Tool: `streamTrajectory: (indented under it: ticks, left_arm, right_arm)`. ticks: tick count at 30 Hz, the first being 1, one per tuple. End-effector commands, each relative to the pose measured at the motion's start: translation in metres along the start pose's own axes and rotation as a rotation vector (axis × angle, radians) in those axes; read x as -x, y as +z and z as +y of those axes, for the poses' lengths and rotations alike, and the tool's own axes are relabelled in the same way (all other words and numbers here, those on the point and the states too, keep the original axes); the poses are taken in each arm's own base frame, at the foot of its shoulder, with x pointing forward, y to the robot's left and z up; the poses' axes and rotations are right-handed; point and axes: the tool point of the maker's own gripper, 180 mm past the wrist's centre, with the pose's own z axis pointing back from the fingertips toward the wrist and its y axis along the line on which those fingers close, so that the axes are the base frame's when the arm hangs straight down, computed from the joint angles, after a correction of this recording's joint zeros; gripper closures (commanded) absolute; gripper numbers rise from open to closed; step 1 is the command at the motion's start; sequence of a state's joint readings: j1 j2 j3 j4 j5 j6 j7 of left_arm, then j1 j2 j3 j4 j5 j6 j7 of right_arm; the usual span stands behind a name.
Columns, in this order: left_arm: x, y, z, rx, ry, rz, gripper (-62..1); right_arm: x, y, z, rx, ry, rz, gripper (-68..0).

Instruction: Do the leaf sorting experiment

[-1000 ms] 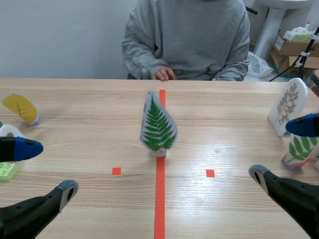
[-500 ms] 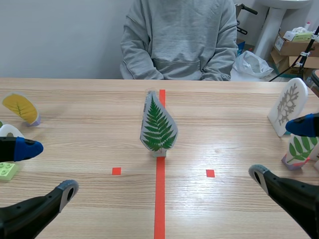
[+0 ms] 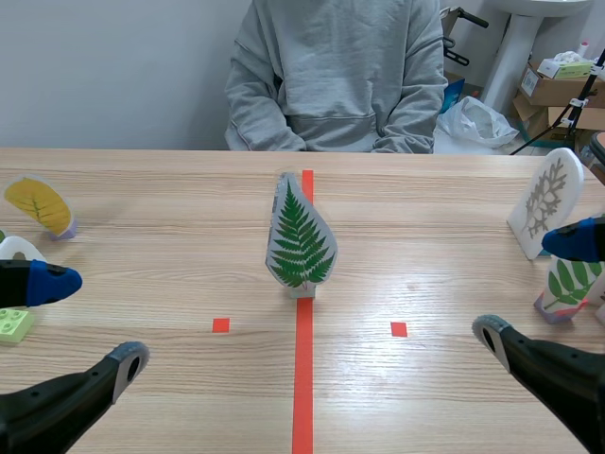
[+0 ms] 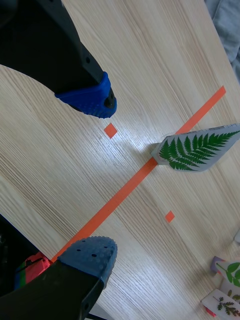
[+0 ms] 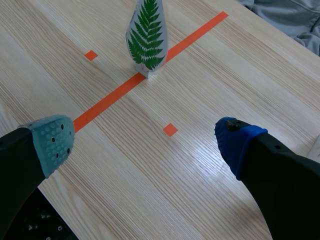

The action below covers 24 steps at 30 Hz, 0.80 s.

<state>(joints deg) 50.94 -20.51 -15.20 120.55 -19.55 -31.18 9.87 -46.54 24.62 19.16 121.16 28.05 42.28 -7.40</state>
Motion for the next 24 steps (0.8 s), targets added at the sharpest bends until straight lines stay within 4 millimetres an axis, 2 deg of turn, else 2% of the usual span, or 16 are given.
streamTrajectory:
  ticks: [1,7,12,18,21,24]
  left_arm:
    - [-0.007,0.001,-0.001,0.002,-0.006,-0.024,-51.0]
    - [-0.007,0.001,-0.001,0.003,-0.005,-0.025,-51.0]
    - [-0.007,0.001,-0.001,0.003,-0.005,-0.025,-51.0]
    - [-0.007,0.001,-0.001,0.003,-0.005,-0.025,-51.0]
    - [-0.007,0.001,-0.001,0.003,-0.005,-0.024,-51.0]
    - [-0.007,0.001,-0.001,0.003,-0.005,-0.025,-51.0]
  right_arm:
    - [-0.003,0.002,-0.002,-0.004,0.009,-0.011,-57.4]
    - [-0.003,0.002,-0.002,-0.004,0.009,-0.009,-57.3]
    - [0.007,0.002,-0.008,0.025,0.026,0.044,-57.3]
    - [0.010,-0.002,-0.035,0.094,0.098,0.075,-57.3]
    - [0.013,-0.010,-0.053,0.111,0.122,0.081,-57.3]
    - [0.018,-0.023,-0.063,0.087,0.136,0.085,-57.3]
